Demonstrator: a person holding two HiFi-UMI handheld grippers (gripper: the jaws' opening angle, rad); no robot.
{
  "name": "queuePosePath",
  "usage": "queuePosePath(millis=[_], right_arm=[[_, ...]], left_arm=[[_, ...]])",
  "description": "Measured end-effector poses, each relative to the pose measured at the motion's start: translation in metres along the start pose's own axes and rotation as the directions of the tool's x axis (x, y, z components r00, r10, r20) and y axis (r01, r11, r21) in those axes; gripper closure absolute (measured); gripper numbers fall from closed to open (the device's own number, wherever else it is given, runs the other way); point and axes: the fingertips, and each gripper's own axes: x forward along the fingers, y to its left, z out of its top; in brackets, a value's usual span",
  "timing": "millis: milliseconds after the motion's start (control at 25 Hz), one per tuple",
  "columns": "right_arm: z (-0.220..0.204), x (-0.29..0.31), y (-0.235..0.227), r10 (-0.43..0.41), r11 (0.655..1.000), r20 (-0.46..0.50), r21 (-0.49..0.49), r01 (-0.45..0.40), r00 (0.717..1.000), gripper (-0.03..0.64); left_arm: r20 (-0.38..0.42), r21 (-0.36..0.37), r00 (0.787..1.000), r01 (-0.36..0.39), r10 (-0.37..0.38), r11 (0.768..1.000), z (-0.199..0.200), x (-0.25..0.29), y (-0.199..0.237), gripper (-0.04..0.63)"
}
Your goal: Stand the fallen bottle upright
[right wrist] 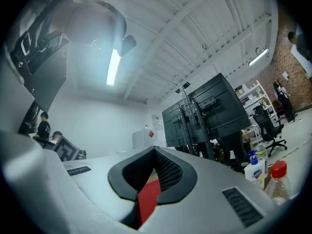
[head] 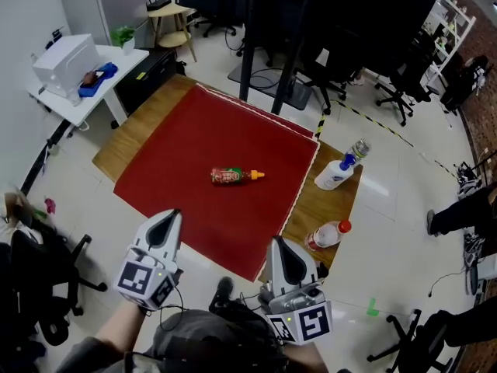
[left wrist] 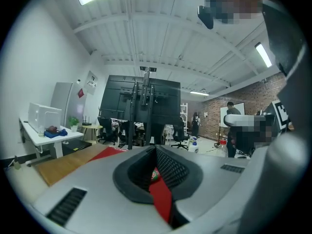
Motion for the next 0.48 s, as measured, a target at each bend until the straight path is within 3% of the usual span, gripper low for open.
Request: queuePosePath(millis=[200, 480], right_arm=[[0.002, 0.028, -0.028, 0.007, 0.998, 0.053, 0.057, -0.01, 0.999, 0.597], [0.01, 0.024, -0.052, -0.036, 0.996, 0.062, 0.086, 0.031, 0.997, 0.597]], left_arm=[[0.008, 0.032, 0.999, 0.052, -0.052, 0.998, 0.01, 0.056, 0.0, 0.577], [-0.014, 0.052, 0.996, 0.087, -0.087, 0.995, 0.013, 0.079, -0.016, 0.577]])
